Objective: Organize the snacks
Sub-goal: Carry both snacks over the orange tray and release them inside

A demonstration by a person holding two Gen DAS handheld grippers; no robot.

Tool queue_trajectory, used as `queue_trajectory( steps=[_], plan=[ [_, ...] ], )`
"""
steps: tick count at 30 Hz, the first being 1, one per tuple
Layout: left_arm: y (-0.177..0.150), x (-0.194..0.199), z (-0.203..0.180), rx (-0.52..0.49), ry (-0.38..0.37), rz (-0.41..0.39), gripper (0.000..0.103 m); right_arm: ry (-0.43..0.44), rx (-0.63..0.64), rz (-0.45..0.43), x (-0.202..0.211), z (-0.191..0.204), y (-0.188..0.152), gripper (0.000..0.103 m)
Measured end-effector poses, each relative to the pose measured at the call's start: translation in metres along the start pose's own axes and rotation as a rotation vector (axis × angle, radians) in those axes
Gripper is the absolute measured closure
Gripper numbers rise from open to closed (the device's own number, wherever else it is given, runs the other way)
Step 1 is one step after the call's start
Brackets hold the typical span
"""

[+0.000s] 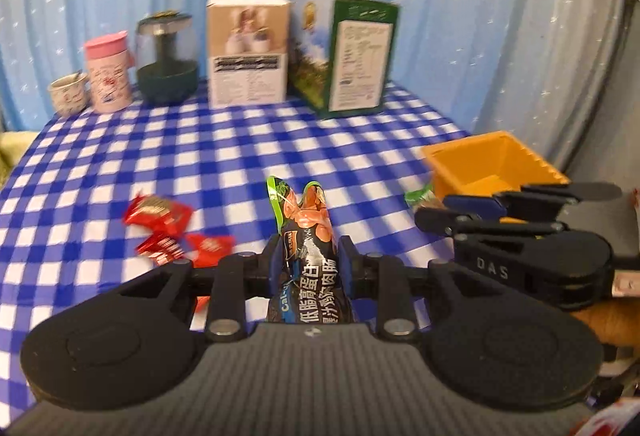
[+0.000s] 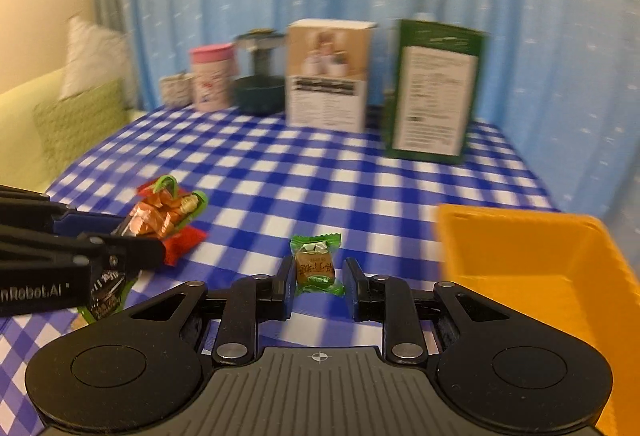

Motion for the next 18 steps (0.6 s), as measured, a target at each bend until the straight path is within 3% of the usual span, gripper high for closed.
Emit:
queue_trajectory(
  steps=[9,18],
  plan=[
    [0.022,-0.001,-0.070,-0.077,-0.117,-0.044,0.077,-0.172,-0.124,-0.067,0.059,-0.063,-0.013,0.077],
    [0.029,-0.007,-0.127,-0.129,-0.218,-0.053,0.077,-0.321,-0.253,-0.057,0.102,-0.122,-0.039,0.077]
  ],
)
Point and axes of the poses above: each gripper's, at about its wrist camera, not at the fingertips, and x roughly against the way its jaws point, z to its left, y to its top, the point moved 7 cm from there along -x, roughly the way its jaws point, and after that the axes turned 4 degrees about z, right-handed, at the moved point
